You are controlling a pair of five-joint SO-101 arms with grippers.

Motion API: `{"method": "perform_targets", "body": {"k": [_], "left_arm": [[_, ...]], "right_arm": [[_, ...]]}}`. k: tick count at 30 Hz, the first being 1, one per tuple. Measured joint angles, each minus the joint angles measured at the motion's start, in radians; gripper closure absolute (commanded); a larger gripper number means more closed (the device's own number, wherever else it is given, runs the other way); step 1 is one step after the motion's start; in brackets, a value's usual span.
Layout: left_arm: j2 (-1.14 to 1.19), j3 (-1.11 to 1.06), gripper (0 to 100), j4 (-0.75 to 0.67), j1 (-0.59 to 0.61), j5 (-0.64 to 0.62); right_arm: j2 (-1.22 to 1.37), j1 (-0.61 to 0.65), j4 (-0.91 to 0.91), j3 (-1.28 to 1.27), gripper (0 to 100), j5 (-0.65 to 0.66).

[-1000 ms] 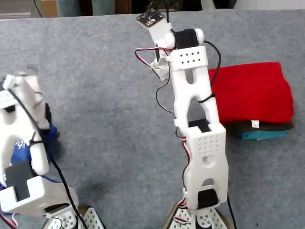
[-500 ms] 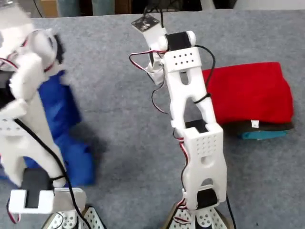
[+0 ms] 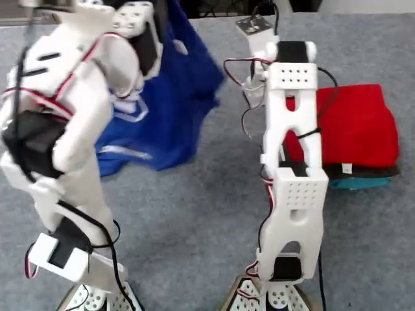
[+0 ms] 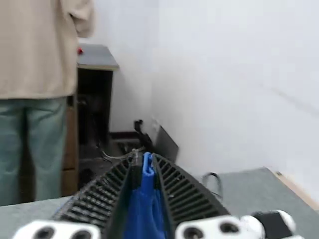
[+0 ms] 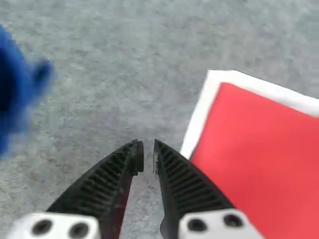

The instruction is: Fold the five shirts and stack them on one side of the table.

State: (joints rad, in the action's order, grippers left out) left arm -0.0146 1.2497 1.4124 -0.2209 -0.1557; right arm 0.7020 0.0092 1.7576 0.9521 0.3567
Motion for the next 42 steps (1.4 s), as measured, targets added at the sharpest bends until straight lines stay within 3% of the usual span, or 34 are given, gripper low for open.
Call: {"method": "perform_targets", "body": {"k": [7,14,17,22,27,33,42], "left_arm": [[0.038,-0.058,97,0.150,0.431,0.000],[0.213,-0.408,97,0.285,0.822,0.086],[0.295,-0.609,97,0.232,0.924,0.112],[0.362,-0.964,97,-0.037,1.073,0.127],[0.364,-1.240,97,-0.252,1.154,0.229],[0.356,-1.419,97,-0.433,1.215,0.249],[0.351,-1.438,97,-0.466,1.218,0.249]], "right_arm": [[-0.063,0.017,0.000,-0.009,93.9,0.000],[-0.109,0.130,0.000,-0.040,93.9,0.000],[-0.112,0.232,0.000,-0.123,93.9,0.038],[-0.193,0.476,0.000,-0.393,93.9,0.147],[-0.310,0.663,-0.003,-0.620,92.8,0.249],[-0.350,0.753,-0.107,-0.793,79.3,0.290],[-0.356,0.879,-0.321,-0.950,79.1,0.327]]}}
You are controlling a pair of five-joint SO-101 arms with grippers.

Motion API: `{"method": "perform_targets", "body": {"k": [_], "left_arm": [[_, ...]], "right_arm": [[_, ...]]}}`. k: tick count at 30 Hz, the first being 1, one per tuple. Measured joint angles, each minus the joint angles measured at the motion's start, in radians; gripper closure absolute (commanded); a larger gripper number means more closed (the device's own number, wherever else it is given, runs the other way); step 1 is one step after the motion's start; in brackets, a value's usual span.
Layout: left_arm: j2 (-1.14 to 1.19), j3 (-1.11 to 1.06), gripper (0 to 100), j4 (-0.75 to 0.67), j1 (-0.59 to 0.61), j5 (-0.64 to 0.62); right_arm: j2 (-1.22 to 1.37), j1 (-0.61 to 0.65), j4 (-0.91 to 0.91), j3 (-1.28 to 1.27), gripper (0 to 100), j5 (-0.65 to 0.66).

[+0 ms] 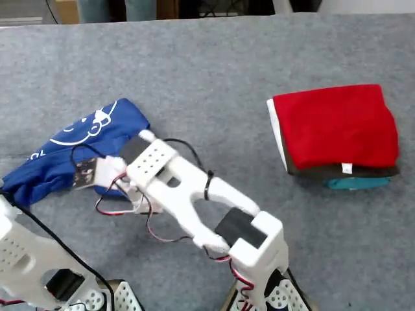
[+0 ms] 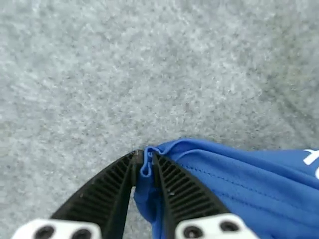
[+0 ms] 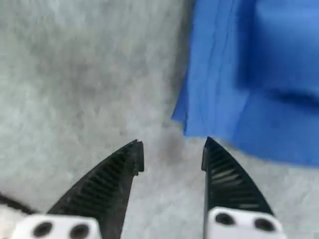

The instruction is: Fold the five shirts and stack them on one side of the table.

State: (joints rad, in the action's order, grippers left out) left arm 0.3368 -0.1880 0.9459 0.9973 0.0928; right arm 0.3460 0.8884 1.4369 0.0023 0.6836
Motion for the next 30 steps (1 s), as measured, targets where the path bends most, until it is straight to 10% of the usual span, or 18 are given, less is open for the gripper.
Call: {"method": "perform_targets", "body": {"k": [30], "left_arm": [[0.002,0.000,97,0.000,0.000,0.005]], "right_arm": [[-0.164,-0.044,-0.161,-0.233,80.5,0.097]]}}
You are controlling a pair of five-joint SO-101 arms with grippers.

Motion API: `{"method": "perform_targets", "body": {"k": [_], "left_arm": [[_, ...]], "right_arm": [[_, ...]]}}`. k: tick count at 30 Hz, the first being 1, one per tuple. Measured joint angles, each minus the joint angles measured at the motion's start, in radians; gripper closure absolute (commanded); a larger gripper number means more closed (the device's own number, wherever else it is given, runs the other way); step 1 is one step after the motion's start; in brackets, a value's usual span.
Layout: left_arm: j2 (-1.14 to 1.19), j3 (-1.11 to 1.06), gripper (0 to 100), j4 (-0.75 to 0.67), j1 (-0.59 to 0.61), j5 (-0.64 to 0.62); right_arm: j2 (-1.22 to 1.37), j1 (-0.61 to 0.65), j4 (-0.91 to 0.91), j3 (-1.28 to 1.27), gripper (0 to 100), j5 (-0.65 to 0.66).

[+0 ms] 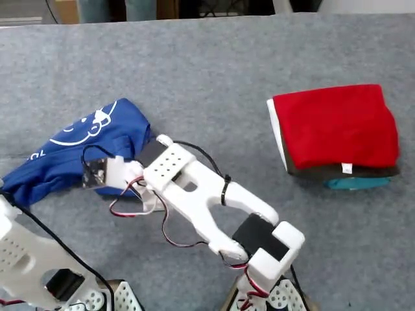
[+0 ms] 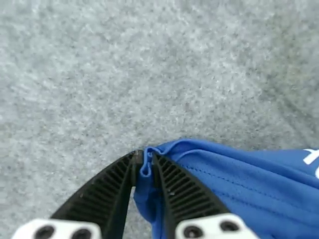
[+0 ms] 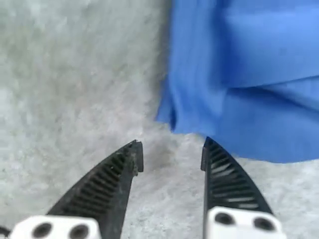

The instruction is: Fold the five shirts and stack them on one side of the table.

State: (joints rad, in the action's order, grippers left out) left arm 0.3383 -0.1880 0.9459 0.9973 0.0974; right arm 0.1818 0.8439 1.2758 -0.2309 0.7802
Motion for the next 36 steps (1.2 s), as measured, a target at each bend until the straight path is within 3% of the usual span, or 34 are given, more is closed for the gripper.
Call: {"method": "perform_targets", "body": {"k": [6,15,36], "left_arm": [[0.000,0.000,97,0.000,0.000,0.000],[0.000,0.000,97,0.000,0.000,0.000],[0.000,0.000,97,0.000,0.000,0.000]], "right_arm": [[-0.081,0.000,-0.127,-0.114,96.9,0.063],[-0.084,-0.003,-0.187,-0.118,79.6,0.063],[-0.114,-0.006,-0.189,-0.118,84.6,0.074]]}}
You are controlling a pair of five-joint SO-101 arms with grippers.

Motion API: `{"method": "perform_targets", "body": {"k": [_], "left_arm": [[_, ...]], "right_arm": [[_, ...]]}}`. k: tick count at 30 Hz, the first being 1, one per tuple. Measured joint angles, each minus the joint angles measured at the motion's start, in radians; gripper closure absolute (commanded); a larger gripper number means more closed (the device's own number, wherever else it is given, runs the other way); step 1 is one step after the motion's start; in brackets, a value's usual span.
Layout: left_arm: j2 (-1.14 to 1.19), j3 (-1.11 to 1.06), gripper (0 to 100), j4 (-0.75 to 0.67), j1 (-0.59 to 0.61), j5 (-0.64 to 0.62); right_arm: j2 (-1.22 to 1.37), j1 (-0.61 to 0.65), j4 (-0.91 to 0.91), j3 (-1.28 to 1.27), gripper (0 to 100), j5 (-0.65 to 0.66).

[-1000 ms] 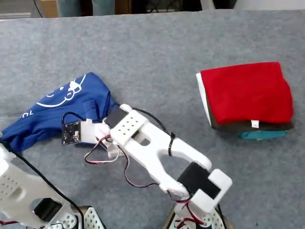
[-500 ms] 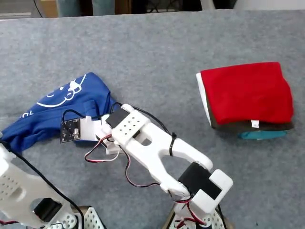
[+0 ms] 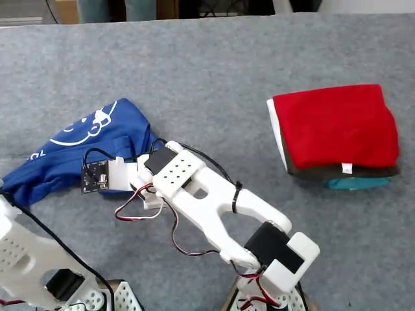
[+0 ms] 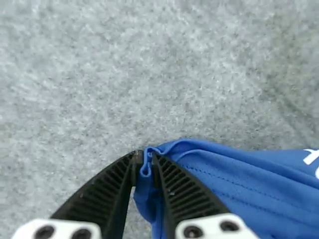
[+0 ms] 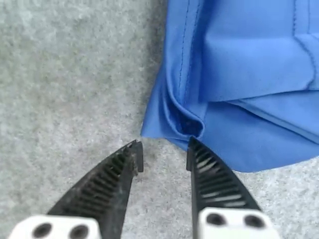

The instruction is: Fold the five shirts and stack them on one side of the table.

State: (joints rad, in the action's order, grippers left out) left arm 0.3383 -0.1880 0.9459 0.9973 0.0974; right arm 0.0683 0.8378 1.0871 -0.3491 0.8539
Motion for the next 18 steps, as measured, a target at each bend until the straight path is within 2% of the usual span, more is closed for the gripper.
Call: {"method": "perform_targets", "body": {"k": [11,18], "left_arm": [[0.000,0.000,97,0.000,0.000,0.000],[0.000,0.000,97,0.000,0.000,0.000]], "right_arm": [[-0.077,-0.003,0.031,-0.008,84.4,0.011],[-0.003,-0.003,-0.075,-0.021,84.4,0.011]]}}
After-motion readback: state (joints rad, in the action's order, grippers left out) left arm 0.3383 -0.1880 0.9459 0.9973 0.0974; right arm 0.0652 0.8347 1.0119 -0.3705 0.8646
